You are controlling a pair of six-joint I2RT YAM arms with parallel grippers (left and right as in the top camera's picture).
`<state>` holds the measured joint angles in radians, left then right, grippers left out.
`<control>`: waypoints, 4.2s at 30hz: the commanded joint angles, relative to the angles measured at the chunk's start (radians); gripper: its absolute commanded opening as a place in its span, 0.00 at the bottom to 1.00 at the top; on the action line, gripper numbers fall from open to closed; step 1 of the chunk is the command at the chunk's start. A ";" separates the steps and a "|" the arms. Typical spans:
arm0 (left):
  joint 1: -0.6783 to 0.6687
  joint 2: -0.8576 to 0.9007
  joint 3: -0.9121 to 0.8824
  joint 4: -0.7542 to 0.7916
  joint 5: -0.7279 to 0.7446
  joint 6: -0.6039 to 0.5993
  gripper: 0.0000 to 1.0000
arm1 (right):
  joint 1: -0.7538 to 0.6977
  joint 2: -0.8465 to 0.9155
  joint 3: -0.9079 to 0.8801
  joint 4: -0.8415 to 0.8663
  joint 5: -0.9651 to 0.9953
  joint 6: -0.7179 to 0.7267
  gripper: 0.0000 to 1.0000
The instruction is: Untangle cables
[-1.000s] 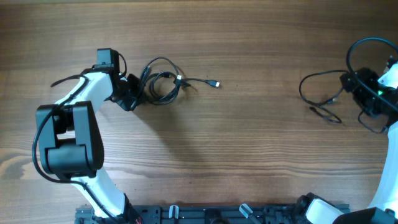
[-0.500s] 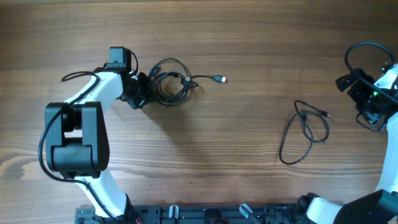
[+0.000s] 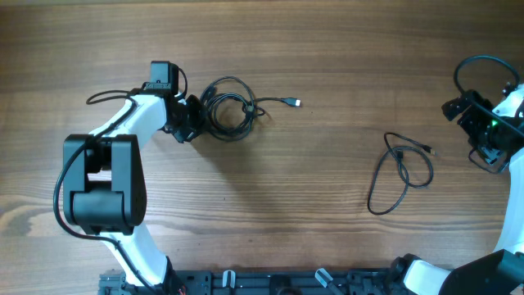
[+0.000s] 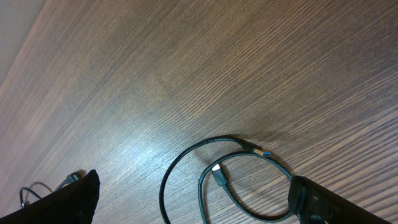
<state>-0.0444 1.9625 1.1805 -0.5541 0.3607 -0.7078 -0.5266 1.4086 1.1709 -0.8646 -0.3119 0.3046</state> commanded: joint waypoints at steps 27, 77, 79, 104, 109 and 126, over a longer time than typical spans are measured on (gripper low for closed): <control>-0.006 -0.135 0.017 -0.071 0.124 0.307 0.83 | -0.002 0.008 -0.006 0.000 0.019 -0.014 1.00; -0.006 -0.135 0.016 -0.068 -0.085 0.221 1.00 | 0.019 0.007 -0.328 -0.042 -0.191 0.017 0.04; -0.006 -0.135 0.016 -0.068 -0.085 0.221 1.00 | 0.019 0.007 -0.211 -0.041 -0.193 0.018 0.05; -0.006 -0.135 0.016 -0.067 -0.085 0.221 1.00 | 0.019 0.328 0.176 0.431 0.031 0.010 0.88; -0.006 -0.134 0.016 -0.067 -0.085 0.221 1.00 | 0.019 0.314 0.177 0.421 0.002 0.010 1.00; -0.006 -0.135 0.016 -0.064 -0.085 0.222 1.00 | 0.262 0.317 0.082 0.097 -0.281 0.005 1.00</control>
<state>-0.0479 1.8381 1.1828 -0.6216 0.2848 -0.4812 -0.3389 1.7363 1.3010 -0.7650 -0.5701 0.3199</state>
